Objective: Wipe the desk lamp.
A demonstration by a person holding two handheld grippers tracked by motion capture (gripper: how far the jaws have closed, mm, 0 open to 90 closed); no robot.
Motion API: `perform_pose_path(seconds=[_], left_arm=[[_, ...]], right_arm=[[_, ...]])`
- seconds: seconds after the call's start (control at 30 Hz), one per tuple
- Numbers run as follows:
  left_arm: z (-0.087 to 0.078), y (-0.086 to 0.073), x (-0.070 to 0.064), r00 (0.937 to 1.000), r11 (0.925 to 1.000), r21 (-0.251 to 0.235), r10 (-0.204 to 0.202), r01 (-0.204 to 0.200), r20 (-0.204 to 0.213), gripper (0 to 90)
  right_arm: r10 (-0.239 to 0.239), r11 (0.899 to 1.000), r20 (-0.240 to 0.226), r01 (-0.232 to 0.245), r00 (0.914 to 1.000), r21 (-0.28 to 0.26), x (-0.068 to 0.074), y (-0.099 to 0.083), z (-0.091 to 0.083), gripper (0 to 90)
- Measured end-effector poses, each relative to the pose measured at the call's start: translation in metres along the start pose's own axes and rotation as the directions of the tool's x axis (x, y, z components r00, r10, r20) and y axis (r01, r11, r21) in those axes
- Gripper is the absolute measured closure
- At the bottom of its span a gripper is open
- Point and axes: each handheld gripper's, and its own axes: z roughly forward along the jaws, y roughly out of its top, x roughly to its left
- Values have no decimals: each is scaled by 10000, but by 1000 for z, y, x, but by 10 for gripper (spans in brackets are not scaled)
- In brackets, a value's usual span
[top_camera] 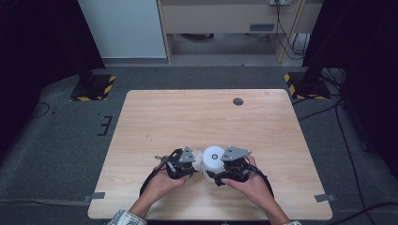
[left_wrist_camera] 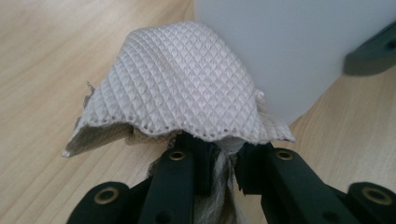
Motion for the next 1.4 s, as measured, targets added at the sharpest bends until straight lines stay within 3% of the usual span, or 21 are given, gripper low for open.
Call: perform_pose_path(seconds=[0.2,0.3,0.4,0.5,0.73,0.9,1.13,1.27,1.4], left_arm=[[-31,12,-6,9999,9967,-804,-41,51,126,776],[-36,13,-7,9999,9959,-907,-42,56,148,776],[-29,11,-6,9999,9977,-682,-50,57,100,776],[-12,4,-6,9999,9999,-37,108,-108,-4,776],[15,-6,-4,9990,9941,1012,412,-395,-145,776],[9,-6,-4,9998,9981,596,177,-172,-69,776],[-4,-7,-8,9997,9993,333,196,-192,-126,775],[-3,-9,-5,9999,9994,343,94,-90,-122,774],[-9,-4,-4,9997,9998,-168,-150,146,-187,774]], right_arm=[[-1,10000,-4,1,10000,15,-1,0,0,86],[0,10000,-6,0,10000,14,-1,0,0,85],[-15,10000,25,15,10000,23,0,0,0,86],[-18,10000,3,18,10000,41,-1,0,0,85],[55,10000,-22,-55,10000,35,-2,0,-1,84],[76,9999,1,-76,10000,79,-2,1,-1,74],[242,9997,-55,-242,9997,6,-1,5,-7,52],[382,9982,-7,-382,9993,-473,-2,13,-16,49],[454,9943,-52,-457,9990,-959,-3,27,-26,56]])
